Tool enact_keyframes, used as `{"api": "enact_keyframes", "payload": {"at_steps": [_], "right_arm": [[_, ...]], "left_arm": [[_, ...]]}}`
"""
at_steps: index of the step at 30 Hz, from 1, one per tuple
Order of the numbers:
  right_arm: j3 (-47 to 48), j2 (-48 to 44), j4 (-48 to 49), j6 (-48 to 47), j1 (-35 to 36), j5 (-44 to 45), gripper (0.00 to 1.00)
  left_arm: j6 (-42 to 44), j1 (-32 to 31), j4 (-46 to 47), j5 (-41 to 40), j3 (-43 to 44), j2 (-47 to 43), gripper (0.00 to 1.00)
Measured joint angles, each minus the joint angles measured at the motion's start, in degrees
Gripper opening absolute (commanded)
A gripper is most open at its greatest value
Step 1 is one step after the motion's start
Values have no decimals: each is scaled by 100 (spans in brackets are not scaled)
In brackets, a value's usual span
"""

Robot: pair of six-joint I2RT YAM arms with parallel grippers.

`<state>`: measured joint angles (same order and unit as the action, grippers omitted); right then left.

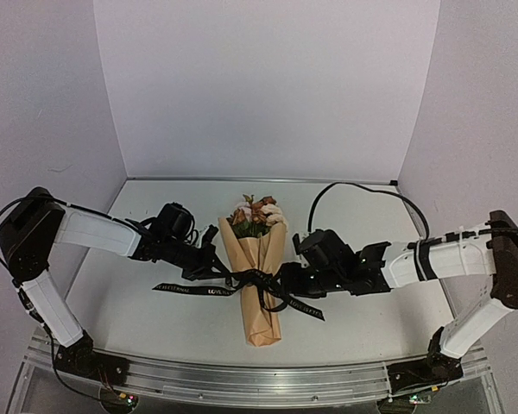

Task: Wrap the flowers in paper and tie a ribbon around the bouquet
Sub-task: Cross the half-tied ribbon over the folded bouquet.

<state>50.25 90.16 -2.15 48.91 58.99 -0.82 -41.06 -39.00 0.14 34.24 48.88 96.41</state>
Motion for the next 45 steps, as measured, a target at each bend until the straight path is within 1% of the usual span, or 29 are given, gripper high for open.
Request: {"api": "enact_keyframes", "payload": {"at_steps": [8, 11, 13, 15, 20, 22, 24, 25, 27, 30, 36, 40, 45], "right_arm": [[-49, -65, -316, 265, 333, 380, 66], [-49, -65, -505, 288, 516, 536, 65], [-49, -65, -584, 341, 617, 594, 61], [-46, -53, -633, 405, 690, 625, 55], [31, 168, -672, 590, 703, 713, 36], [91, 296, -682, 667, 695, 717, 27], [114, 374, -690, 703, 694, 720, 15], [115, 389, -702, 693, 694, 725, 7], [116, 392, -714, 731, 694, 739, 0], [126, 390, -806, 734, 687, 831, 0], [454, 388, -1535, 487, 608, 1325, 0], [715, 388, -1893, 203, 417, 1613, 0], [870, 436, -2110, -85, 97, 1689, 0]], "left_arm": [[0, 0, -2, -2, 0, 10, 0], [1, 0, -3, -2, 0, 12, 0], [2, 0, -4, -3, 0, 12, 0], [2, 0, -4, -5, 0, 12, 0], [2, 0, -4, -47, 0, 12, 0], [2, 0, -4, -76, 0, 12, 0], [2, 2, -8, -123, 0, 10, 0], [2, 6, -6, -151, 0, 6, 0], [2, 26, -6, -212, -32, -29, 0], [0, 96, 0, -309, -196, -204, 0], [46, 391, -11, -472, -453, -576, 0], [87, 568, -2, -486, -471, -615, 0], [163, 766, -9, -437, -490, -613, 0]]}}
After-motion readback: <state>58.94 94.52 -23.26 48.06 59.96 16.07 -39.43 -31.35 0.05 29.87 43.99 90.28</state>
